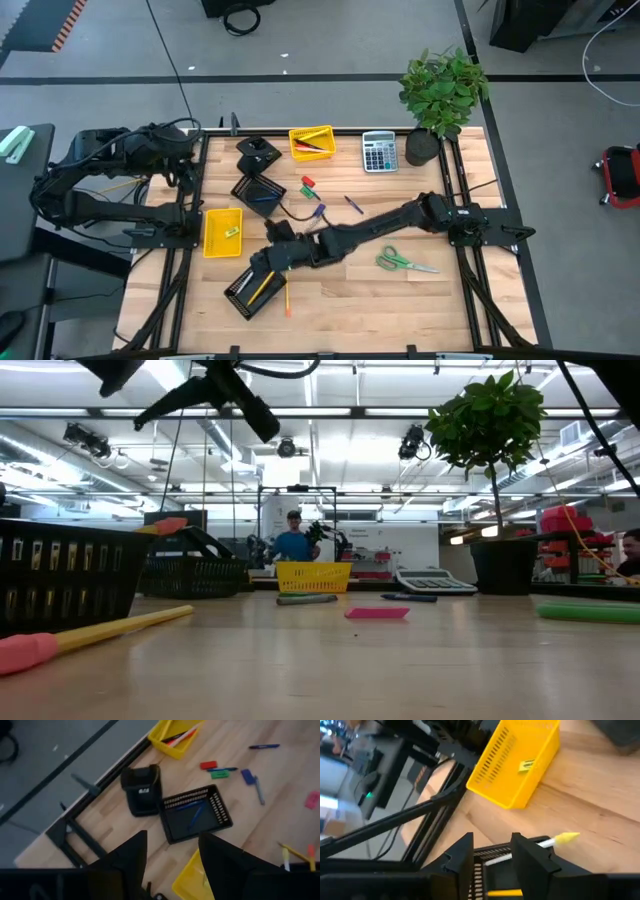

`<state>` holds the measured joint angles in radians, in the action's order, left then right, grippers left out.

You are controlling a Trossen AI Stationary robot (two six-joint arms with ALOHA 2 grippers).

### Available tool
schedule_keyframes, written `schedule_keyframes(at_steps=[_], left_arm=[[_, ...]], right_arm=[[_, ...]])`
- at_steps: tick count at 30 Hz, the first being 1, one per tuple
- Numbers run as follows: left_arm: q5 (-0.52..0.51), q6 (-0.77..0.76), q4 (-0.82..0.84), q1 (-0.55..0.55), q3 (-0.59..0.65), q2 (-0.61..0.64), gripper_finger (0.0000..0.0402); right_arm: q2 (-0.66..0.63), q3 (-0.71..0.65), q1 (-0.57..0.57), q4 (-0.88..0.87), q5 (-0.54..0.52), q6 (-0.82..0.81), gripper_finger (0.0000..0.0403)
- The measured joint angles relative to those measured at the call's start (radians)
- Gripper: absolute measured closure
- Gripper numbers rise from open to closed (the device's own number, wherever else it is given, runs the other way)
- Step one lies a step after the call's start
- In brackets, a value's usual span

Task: Sort crayons/erasers/pens/pencils in bins
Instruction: Put the yellow pencil into the bottom black basket

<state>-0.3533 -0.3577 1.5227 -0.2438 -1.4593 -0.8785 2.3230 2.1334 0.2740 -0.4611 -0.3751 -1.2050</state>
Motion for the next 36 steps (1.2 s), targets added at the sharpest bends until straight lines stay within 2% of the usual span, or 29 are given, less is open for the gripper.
schedule_keyframes(at_steps=[4, 7, 11, 13, 17, 23, 30, 36], left_arm=[[0.0, -0.091, 0.015, 0.0, 0.0, 0.007, 0.0219], [0.0, -0.15, 0.015, 0.0, 0.0, 0.009, 0.0218], [-0.001, -0.152, 0.016, 0.0, 0.0, 0.009, 0.0221], [0.001, -0.15, 0.017, 0.0, 0.0, 0.009, 0.0225], [0.0, -0.171, 0.018, -0.001, 0.0, 0.009, 0.0229], [0.012, -0.332, 0.016, -0.001, 0.0, 0.007, 0.0228], [0.236, -0.401, -0.023, 0.001, 0.0, -0.015, 0.0228], [0.325, -0.519, -0.246, 0.067, 0.0, -0.04, 0.0235]], right_arm=[[-0.068, 0.0, -0.063, -0.148, 0.124, 0.035, 0.0269], [-0.132, 0.0, -0.098, -0.233, 0.173, 0.084, 0.0269], [-0.224, 0.0, -0.111, -0.294, 0.215, 0.149, 0.0269], [-0.265, 0.0, -0.11, -0.339, 0.2, 0.183, 0.0269], [-0.322, 0.0, -0.116, -0.405, 0.093, 0.235, 0.027], [-0.337, 0.0, -0.157, -0.458, 0.054, 0.286, 0.027], [-0.339, -0.001, -0.147, -0.483, 0.018, 0.331, 0.027], [-0.393, -0.001, -0.114, -0.51, -0.046, 0.448, 0.027]])
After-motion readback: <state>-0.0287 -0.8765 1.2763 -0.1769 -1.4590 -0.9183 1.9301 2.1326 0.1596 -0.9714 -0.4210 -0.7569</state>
